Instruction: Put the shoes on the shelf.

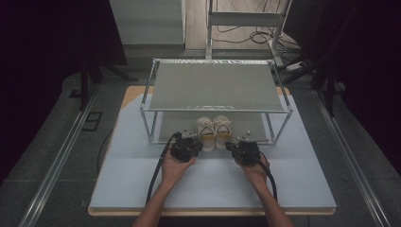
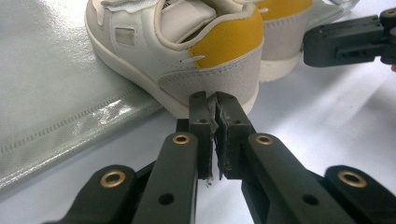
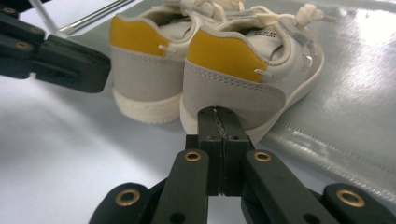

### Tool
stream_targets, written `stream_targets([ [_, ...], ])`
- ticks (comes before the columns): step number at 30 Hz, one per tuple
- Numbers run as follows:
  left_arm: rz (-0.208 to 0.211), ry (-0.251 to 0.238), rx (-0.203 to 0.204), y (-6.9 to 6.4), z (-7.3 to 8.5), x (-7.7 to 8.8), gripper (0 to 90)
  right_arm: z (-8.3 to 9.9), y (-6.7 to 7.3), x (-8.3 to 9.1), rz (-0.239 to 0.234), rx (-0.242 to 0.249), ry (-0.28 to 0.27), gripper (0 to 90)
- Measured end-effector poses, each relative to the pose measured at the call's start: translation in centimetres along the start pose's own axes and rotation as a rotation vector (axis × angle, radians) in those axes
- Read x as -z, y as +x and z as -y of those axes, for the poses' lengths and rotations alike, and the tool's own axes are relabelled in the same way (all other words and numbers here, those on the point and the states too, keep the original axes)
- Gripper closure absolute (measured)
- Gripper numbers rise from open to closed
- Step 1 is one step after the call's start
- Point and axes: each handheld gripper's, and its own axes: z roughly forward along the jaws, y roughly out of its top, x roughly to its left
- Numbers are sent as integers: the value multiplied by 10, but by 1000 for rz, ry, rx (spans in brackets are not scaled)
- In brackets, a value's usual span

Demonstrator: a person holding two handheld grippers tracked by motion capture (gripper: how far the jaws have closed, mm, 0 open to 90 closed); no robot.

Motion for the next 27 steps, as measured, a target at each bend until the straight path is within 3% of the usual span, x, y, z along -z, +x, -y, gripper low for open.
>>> stream_targets([
  [9,-8,3,-5,0,-2,-2,857,-5,-7,-18,19,-18,16,891],
  [23,-54,36,-26,10,-15,-10,838,-4,-5,-21,1,-18,42,886],
  [27,-69,47,-10,14,-21,-15,836,-3,-5,-22,-2,-19,44,886],
])
